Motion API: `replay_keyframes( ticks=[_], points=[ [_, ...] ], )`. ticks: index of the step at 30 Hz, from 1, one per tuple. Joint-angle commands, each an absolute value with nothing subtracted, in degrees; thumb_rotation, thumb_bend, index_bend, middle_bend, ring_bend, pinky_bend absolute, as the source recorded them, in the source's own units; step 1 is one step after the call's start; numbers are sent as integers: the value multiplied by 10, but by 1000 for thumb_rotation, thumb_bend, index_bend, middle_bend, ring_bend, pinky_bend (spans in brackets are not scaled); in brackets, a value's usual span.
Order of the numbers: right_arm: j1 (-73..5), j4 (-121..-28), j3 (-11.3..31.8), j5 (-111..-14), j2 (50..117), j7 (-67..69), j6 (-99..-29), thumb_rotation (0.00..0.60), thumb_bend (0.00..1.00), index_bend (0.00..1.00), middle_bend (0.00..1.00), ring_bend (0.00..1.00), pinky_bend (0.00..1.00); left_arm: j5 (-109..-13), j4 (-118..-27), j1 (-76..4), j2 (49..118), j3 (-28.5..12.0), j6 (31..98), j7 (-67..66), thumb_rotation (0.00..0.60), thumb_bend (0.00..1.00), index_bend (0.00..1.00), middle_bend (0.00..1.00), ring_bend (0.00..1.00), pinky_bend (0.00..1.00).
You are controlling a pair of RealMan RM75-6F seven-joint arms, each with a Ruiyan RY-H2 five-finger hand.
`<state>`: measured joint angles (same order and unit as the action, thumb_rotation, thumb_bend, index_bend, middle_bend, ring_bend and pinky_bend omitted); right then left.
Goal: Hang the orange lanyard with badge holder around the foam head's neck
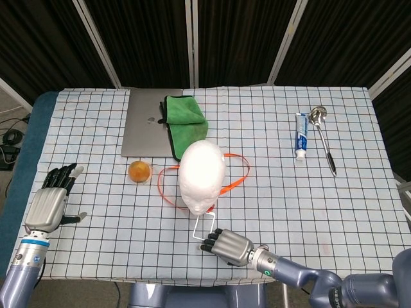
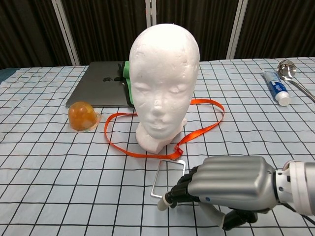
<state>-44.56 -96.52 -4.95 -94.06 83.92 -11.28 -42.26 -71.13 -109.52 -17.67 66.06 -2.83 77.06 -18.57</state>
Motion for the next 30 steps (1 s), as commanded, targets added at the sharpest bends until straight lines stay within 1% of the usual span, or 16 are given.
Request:
replay_keyframes(
  ticks=[1,8,12,21,30],
  points=[
    [-445,-964,-43,-940,838,-97,-434,600,1000,200,234,215,275,-711,-1095,-176,661,-29,770,-185,600,0,0,0,0,0],
    [-446,-925,-25,-915,859,-102,-436,600,1000,200,231,214,275,-712,-1095,-175,661,-31,768,-186,600,0,0,0,0,0],
    [-445,-904,-22,-900,872,-109,-435,600,1000,197,223,213,276,-710,-1093,-174,660,-33,765,-184,600,0,0,0,0,0],
    [-447,-925,-45,-909,863,-117,-423,600,1000,195,219,212,276,-715,-1094,-172,663,-35,766,-189,600,0,0,0,0,0],
    [-448,-960,-83,-937,831,-114,-416,600,1000,194,221,213,276,-711,-1093,-172,665,-36,763,-194,600,0,0,0,0,0]
  ],
)
